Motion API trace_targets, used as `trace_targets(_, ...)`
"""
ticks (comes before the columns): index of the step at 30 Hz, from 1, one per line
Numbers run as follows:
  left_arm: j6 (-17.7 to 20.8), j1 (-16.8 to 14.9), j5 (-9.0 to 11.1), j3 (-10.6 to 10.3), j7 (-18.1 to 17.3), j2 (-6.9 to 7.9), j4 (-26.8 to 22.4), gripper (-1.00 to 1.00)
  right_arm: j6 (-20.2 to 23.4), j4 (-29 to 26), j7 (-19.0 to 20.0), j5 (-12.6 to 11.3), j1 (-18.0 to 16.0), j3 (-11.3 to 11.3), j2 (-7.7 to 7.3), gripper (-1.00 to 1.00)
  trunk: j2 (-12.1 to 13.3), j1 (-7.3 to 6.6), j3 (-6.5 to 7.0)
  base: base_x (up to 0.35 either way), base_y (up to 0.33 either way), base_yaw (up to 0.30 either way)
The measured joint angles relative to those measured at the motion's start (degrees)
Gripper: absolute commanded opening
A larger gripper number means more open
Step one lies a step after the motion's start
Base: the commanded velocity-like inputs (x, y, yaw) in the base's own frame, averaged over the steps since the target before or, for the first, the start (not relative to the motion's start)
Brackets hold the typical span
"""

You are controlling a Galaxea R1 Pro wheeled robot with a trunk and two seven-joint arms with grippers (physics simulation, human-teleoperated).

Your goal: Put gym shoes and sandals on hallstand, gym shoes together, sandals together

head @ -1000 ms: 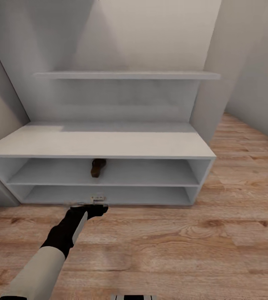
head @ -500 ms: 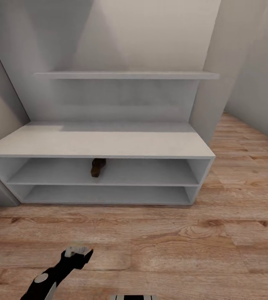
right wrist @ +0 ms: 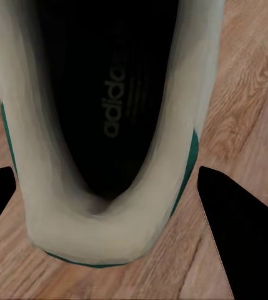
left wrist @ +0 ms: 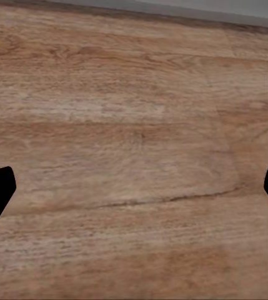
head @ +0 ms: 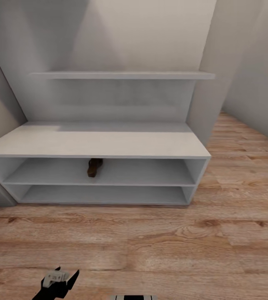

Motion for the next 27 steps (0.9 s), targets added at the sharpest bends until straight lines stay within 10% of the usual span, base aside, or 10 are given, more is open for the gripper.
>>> trace_targets(27,-0.08,0.45,0.13,2.72,-6.2,0.19,-0.06,1.0,0.01,0.05,0.06,-0.01,-0.01,0.01,0.62,-1.0,0.0,0.03,0.0,-0.238,-0.077,0.0)
